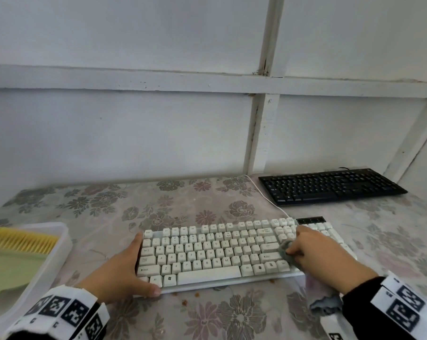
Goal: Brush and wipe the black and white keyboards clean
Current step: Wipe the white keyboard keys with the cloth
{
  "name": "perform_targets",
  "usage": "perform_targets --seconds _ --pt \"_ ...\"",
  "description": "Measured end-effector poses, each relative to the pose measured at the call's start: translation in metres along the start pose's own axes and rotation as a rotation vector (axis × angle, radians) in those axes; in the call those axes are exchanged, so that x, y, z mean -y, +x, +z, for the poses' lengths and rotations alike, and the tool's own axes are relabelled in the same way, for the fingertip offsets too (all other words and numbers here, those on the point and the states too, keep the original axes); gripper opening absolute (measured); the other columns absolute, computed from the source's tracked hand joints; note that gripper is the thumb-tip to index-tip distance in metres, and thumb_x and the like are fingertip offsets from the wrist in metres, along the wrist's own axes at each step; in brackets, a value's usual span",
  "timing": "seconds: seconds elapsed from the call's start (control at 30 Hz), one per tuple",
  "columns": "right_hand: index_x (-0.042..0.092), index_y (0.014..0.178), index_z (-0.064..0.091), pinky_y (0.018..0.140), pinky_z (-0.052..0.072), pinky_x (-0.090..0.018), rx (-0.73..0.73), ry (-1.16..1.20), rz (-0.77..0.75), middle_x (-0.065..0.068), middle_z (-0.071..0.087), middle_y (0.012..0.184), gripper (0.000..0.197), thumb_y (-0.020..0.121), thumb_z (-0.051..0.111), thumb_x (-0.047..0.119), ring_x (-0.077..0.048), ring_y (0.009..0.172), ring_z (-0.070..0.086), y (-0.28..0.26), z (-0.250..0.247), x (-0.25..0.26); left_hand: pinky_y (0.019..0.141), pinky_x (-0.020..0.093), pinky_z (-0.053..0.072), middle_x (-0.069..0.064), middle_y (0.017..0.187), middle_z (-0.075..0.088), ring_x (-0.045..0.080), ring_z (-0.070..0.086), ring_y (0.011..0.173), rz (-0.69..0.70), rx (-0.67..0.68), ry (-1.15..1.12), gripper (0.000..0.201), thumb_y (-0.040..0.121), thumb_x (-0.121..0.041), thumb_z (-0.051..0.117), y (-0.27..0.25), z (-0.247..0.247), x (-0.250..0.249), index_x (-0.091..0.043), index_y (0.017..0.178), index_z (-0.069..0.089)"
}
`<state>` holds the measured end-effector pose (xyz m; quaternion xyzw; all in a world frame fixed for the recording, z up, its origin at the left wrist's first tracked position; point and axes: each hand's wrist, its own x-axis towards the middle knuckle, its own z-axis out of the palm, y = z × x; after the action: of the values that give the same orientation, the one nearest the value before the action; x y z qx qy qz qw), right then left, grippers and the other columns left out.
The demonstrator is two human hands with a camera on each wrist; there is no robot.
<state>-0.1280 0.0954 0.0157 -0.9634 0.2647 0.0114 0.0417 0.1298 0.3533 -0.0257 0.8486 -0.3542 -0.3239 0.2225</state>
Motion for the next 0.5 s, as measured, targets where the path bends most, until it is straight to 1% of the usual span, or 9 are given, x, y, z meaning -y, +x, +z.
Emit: perform_targets --seconds 0.1,0.13,0.2,0.23,0.27,0.3,0.37,0.43,0.5 --pt "0.022 0.088 0.073 0.050 0.027 -0.013 -0.011 0.035 -0.010 0.011 0.032 0.076 0.028 0.093 0.052 0.041 0.000 0.059 0.038 0.001 -0.003 -0.002 0.102 0.023 0.036 -0.009 0.144 0.037 0.010 0.046 0.120 -0.007 0.012 0.009 0.154 0.033 -0.063 0.083 -0.001 0.000 -0.001 -0.027 0.147 -0.013" --pt "0.025 0.091 0.073 0.051 0.027 -0.012 -0.024 0.079 -0.027 0.010 0.037 0.080 0.026 0.092 0.054 0.042 0.000 0.064 0.041 0.002 -0.003 0.002 0.100 0.022 0.036 -0.009 0.144 0.036 0.010 0.045 0.118 -0.009 0.008 0.009 0.152 0.036 -0.061 0.083 -0.001 0.000 -0.001 -0.027 0.147 -0.014" --pt "0.028 0.097 0.072 0.056 0.029 -0.011 -0.037 0.150 -0.075 0.008 0.043 0.089 0.023 0.090 0.056 0.043 -0.004 0.075 0.047 0.004 -0.001 0.011 0.099 0.021 0.034 -0.007 0.145 0.034 0.007 0.042 0.113 -0.019 -0.011 -0.001 0.138 0.054 -0.047 0.085 -0.001 0.002 -0.002 -0.025 0.148 -0.014" --pt "0.029 0.099 0.072 0.058 0.030 -0.011 -0.035 0.162 -0.097 0.008 0.044 0.092 0.023 0.090 0.057 0.042 -0.006 0.079 0.049 0.005 0.002 0.015 0.098 0.020 0.034 -0.006 0.146 0.033 0.007 0.041 0.112 -0.019 -0.018 -0.003 0.134 0.058 -0.043 0.084 -0.001 0.002 -0.003 -0.024 0.148 -0.014" --pt "0.028 0.100 0.072 0.059 0.030 -0.012 -0.025 0.161 -0.114 0.008 0.044 0.092 0.023 0.090 0.056 0.043 -0.008 0.082 0.051 0.005 0.005 0.018 0.098 0.020 0.034 -0.006 0.146 0.033 0.007 0.042 0.112 -0.018 -0.016 -0.007 0.134 0.057 -0.044 0.084 0.000 0.002 -0.002 -0.024 0.148 -0.013" --pt "0.028 0.100 0.072 0.059 0.030 -0.012 -0.013 0.150 -0.119 0.010 0.042 0.090 0.024 0.091 0.055 0.043 -0.009 0.082 0.051 0.005 0.007 0.019 0.099 0.021 0.036 -0.007 0.146 0.035 0.008 0.044 0.114 -0.012 -0.008 -0.011 0.137 0.052 -0.048 0.083 0.000 0.002 -0.001 -0.025 0.148 -0.013" --pt "0.025 0.094 0.073 0.055 0.028 -0.010 0.001 0.116 -0.088 0.014 0.034 0.082 0.024 0.092 0.054 0.040 -0.005 0.072 0.048 0.005 0.010 0.014 0.100 0.023 0.038 -0.008 0.142 0.039 0.009 0.048 0.116 0.008 0.002 -0.009 0.143 0.040 -0.057 0.079 0.001 0.001 0.000 -0.028 0.148 -0.011" --pt "0.023 0.087 0.073 0.051 0.023 -0.010 0.001 0.056 -0.025 0.017 0.028 0.076 0.020 0.092 0.056 0.033 0.003 0.061 0.038 0.003 0.008 0.000 0.100 0.024 0.039 -0.010 0.141 0.040 0.009 0.048 0.116 0.019 -0.001 -0.006 0.145 0.036 -0.061 0.076 0.002 0.001 0.001 -0.029 0.148 -0.010" --pt "0.023 0.081 0.072 0.049 0.022 -0.012 0.003 -0.004 0.049 0.016 0.028 0.074 0.016 0.089 0.058 0.022 0.003 0.059 0.034 0.000 0.004 -0.014 0.101 0.025 0.039 -0.010 0.141 0.039 0.008 0.049 0.116 0.025 0.002 -0.004 0.146 0.035 -0.063 0.076 0.003 0.001 0.002 -0.029 0.147 -0.011"
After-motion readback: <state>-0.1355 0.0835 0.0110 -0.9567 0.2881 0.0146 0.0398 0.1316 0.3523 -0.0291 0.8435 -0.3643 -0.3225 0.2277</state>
